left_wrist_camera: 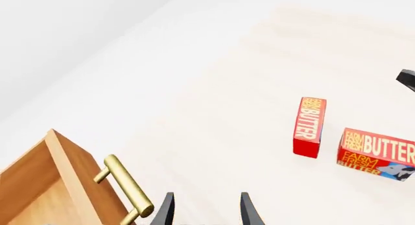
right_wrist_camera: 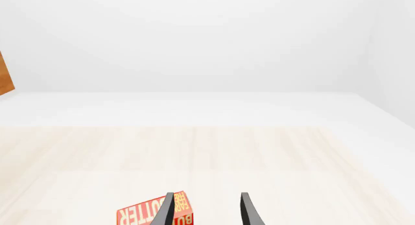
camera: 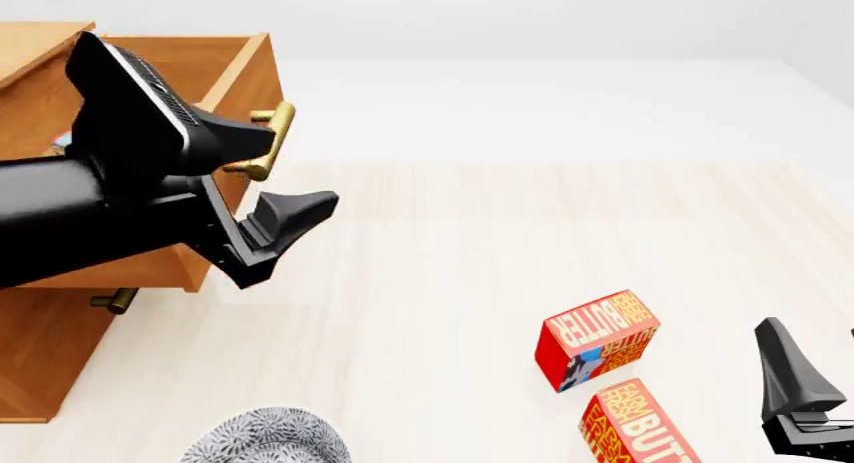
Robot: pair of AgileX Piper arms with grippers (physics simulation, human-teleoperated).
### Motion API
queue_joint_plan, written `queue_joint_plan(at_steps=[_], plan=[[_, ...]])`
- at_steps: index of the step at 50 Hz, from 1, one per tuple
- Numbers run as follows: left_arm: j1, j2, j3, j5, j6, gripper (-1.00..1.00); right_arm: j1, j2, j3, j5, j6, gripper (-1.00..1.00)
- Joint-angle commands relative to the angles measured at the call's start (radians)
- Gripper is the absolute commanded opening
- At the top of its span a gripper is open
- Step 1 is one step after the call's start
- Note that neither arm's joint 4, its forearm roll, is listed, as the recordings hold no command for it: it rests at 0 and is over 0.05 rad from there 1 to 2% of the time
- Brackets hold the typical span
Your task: Put the chocolate pudding in the top drawer of the cabinet and close it.
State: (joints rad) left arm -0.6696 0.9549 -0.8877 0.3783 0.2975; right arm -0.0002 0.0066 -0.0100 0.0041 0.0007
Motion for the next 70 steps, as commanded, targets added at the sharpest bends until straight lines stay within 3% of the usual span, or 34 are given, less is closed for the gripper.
queue_joint_plan(at_steps=[1,27,43,58,70], plan=[[-0.01,0.037,0.033,-0.032,-0.006,1.0,0.0,0.0,0.0,0.0,0.001,1.0],[-0.018,0.104,0.125,-0.104,-0.002,1.0,0.0,0.0,0.0,0.0,0.0,1.0],[-0.015,0.142,0.142,-0.126,-0.043,1.0,0.0,0.0,0.0,0.0,0.0,1.0],[0.004,0.195,0.143,-0.146,-0.132,1.0,0.0,0.0,0.0,0.0,0.0,1.0],[0.057,0.226,0.165,-0.174,-0.165,1.0,0.0,0.0,0.0,0.0,0.0,1.0]])
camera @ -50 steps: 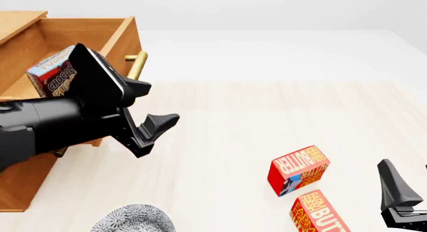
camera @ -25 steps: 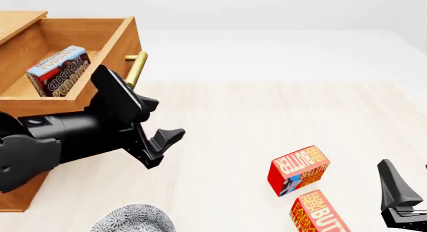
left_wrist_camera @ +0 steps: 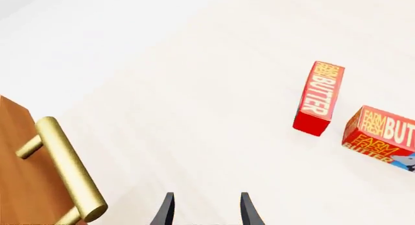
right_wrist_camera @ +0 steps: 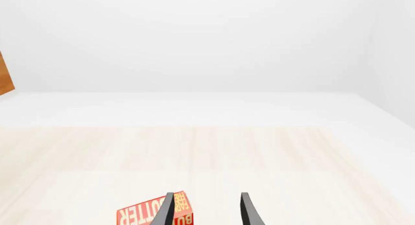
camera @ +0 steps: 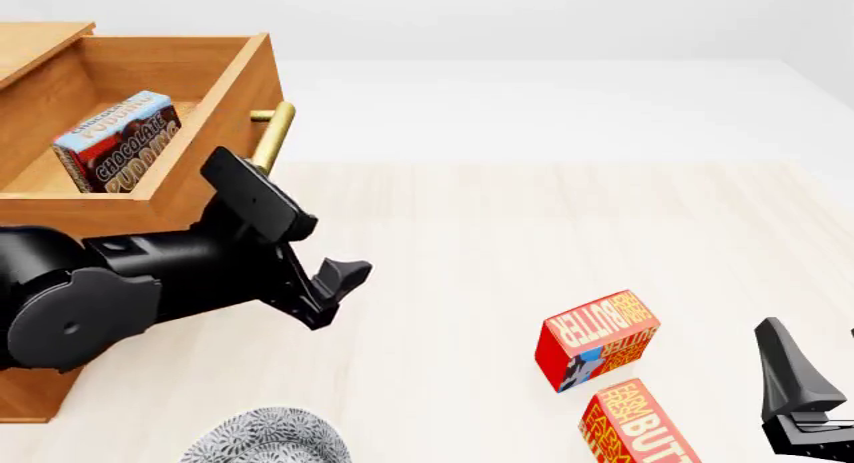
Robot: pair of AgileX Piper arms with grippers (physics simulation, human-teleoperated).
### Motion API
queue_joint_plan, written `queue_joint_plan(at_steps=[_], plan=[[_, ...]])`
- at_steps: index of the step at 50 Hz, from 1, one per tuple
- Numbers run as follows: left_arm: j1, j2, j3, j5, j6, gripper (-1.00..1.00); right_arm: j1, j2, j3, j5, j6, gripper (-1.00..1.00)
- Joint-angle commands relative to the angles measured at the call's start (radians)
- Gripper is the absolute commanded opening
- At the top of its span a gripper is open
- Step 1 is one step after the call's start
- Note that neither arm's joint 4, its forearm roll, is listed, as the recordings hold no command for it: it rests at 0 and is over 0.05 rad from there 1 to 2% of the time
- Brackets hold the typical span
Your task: Put the chocolate pudding in the top drawer of the cabinet and close it.
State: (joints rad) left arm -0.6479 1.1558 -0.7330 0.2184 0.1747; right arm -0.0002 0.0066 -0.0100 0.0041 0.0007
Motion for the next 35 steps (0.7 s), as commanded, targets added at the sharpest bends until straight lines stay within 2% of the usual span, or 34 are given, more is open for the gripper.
queue_joint_plan(at_steps=[1,3,7,8,14,16,18,20,35], plan=[[0.064,0.014,0.017,-0.012,-0.039,1.0,0.0,0.0,0.0,0.0,0.0,1.0],[0.066,0.018,0.01,-0.008,-0.062,1.0,0.0,0.0,0.0,0.0,0.0,1.0],[0.085,0.011,0.013,-0.008,-0.065,1.0,0.0,0.0,0.0,0.0,0.0,1.0],[0.079,-0.007,0.004,-0.005,-0.097,1.0,0.0,0.0,0.0,0.0,0.0,1.0],[0.128,-0.021,0.008,0.007,-0.097,1.0,0.0,0.0,0.0,0.0,0.0,1.0],[0.117,0.01,0.0,0.008,-0.142,1.0,0.0,0.0,0.0,0.0,0.0,1.0],[0.154,-0.001,0.014,0.002,-0.117,1.0,0.0,0.0,0.0,0.0,0.0,1.0],[0.151,0.01,0.011,0.003,-0.139,1.0,0.0,0.0,0.0,0.0,0.0,1.0],[0.202,-0.018,0.03,-0.015,-0.157,1.0,0.0,0.0,0.0,0.0,0.0,1.0]])
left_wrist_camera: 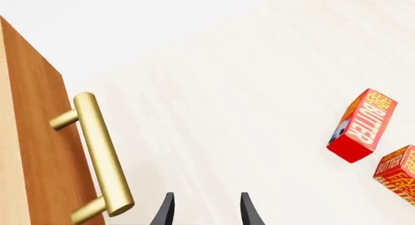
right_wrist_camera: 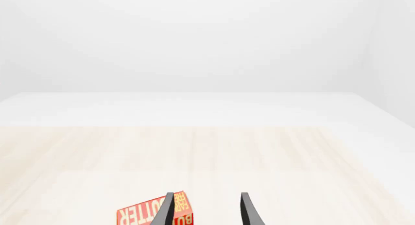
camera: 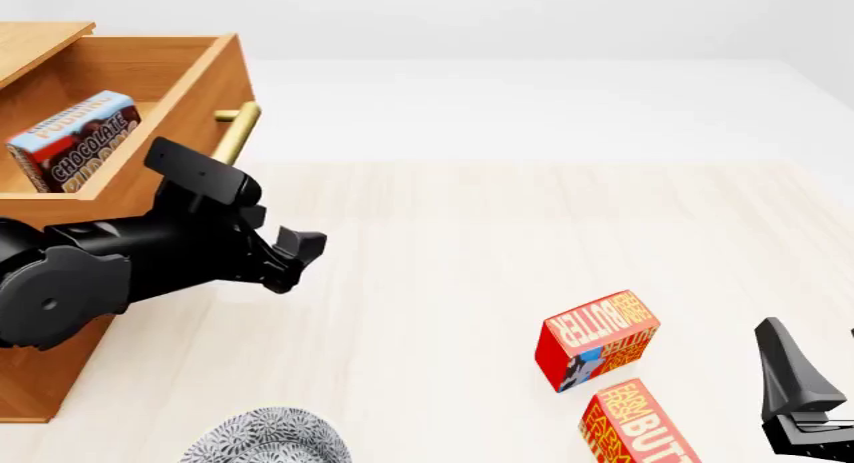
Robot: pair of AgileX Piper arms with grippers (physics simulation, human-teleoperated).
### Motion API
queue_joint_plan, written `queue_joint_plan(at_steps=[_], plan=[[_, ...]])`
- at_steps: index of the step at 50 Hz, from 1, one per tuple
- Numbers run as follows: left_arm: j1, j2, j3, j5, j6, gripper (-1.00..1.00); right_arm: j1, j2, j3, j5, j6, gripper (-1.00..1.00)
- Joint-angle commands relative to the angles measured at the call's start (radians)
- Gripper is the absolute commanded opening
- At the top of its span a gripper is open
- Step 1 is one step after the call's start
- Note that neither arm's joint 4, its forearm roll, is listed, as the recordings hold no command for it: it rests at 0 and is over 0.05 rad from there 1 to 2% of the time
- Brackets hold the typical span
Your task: Put the chocolate pudding in the top drawer of the cabinet and close it.
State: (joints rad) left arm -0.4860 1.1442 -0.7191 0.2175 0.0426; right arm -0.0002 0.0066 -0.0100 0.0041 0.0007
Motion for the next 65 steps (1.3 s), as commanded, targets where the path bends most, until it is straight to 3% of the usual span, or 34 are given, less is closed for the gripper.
queue_joint_plan(at_steps=[1,16,29,53,65], plan=[[0.04,-0.006,0.016,-0.014,-0.025,1.0,0.0,0.0,0.0,0.0,0.0,1.0],[0.112,-0.002,0.053,-0.05,-0.012,1.0,0.0,0.0,0.0,0.0,0.0,1.0],[0.196,-0.023,0.062,-0.06,0.056,1.0,-0.004,-0.003,0.0,0.002,0.0,1.0],[0.325,-0.057,0.065,-0.026,0.034,1.0,-0.005,-0.003,-0.001,0.004,0.0,1.0],[0.405,-0.012,0.072,-0.07,0.035,1.0,-0.005,-0.003,-0.001,0.003,0.0,1.0]])
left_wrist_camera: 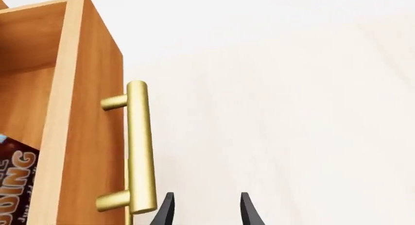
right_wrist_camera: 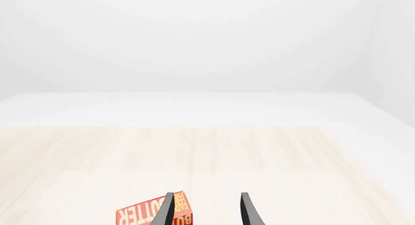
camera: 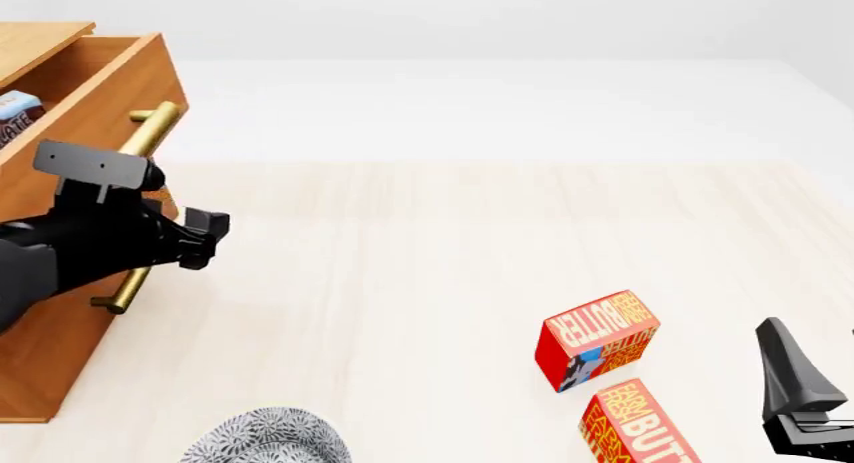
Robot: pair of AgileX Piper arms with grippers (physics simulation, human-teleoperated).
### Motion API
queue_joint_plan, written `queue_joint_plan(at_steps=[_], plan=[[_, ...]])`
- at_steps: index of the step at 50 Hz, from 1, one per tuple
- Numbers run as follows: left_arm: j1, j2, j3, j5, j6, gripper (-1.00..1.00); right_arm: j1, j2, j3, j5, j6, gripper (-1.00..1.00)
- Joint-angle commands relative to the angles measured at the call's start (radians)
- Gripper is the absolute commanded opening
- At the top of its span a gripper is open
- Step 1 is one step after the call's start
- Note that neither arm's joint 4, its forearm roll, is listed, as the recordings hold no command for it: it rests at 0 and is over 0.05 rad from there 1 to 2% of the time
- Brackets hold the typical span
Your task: Put the chocolate pudding in the top drawer of the cabinet and close it.
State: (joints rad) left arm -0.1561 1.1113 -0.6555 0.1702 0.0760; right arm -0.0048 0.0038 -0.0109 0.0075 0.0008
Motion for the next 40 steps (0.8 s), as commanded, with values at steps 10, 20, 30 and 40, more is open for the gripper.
queue_joint_plan(at_steps=[10,20,30,40], plan=[[0.115,0.051,-0.002,-0.029,-0.014,1.0,0.0,0.0,0.001,-0.001,0.0,1.0],[0.166,0.043,-0.008,-0.019,-0.05,1.0,0.0,0.0,0.001,-0.001,0.0,1.0],[0.211,0.03,-0.018,-0.011,-0.059,1.0,0.0,0.0,0.001,-0.001,0.0,1.0],[0.256,0.02,-0.019,-0.008,-0.057,1.0,0.0,0.0,0.001,-0.001,0.0,1.0]])
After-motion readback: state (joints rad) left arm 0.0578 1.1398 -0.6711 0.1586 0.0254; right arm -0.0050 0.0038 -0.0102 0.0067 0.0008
